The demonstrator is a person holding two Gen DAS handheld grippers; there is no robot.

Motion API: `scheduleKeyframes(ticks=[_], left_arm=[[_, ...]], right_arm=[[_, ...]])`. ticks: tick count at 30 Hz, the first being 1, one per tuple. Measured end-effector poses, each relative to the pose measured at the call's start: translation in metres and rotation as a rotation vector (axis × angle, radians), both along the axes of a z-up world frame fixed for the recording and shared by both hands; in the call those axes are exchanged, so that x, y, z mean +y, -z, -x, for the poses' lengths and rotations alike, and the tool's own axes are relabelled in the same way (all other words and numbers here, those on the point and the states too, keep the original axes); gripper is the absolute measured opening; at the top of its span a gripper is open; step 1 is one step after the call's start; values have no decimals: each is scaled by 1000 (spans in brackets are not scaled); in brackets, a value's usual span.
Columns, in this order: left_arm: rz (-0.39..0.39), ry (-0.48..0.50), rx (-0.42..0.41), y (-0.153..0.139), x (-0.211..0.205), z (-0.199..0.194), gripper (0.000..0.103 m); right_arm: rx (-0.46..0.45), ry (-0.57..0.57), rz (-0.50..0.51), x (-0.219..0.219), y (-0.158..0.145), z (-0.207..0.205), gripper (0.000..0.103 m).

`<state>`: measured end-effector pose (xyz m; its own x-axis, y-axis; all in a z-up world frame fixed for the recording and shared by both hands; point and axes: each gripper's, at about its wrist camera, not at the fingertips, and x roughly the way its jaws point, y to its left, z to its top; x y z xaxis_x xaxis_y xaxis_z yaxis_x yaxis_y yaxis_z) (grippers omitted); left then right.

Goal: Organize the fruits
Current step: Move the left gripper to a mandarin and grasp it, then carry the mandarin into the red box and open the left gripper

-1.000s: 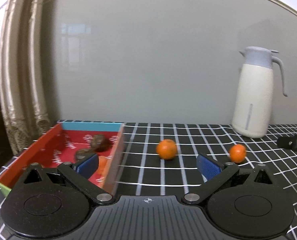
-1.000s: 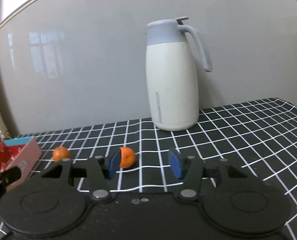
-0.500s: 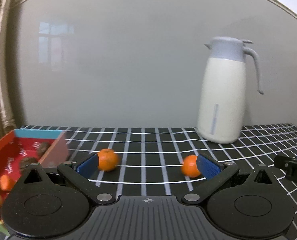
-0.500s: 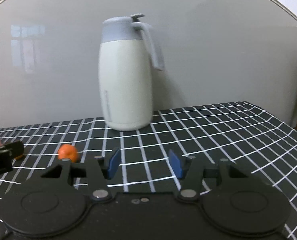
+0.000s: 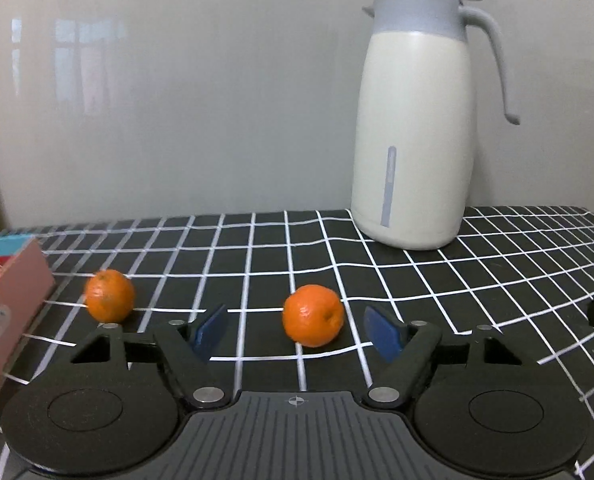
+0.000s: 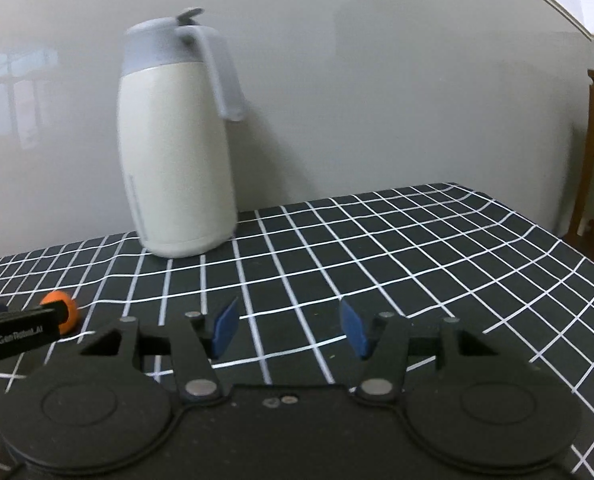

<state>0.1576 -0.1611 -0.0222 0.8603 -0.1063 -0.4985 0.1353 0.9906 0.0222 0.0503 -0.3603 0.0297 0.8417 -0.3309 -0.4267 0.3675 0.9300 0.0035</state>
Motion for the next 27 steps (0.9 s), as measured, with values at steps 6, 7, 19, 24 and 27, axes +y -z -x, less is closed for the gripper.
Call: scheduleKeyframes(ticks=[6,7,19,24,27], left_arm=[[-3,7,60,13,-10,-22,76],[8,8,62,13,-11,-26,76],[13,47,55,8,5,-3,38],[5,46,38,0,27,27,38],[9,43,31,-8,44,41,38]], right_arm=[[15,-1,-6,-8,3,-8,57],[19,-3,-8,-9,4,-9,57],[38,-44,-27,1,4,-5,59],[34,-85,-43,21,-1,-7,59],[35,-110,-44,36,-2,-8,59]])
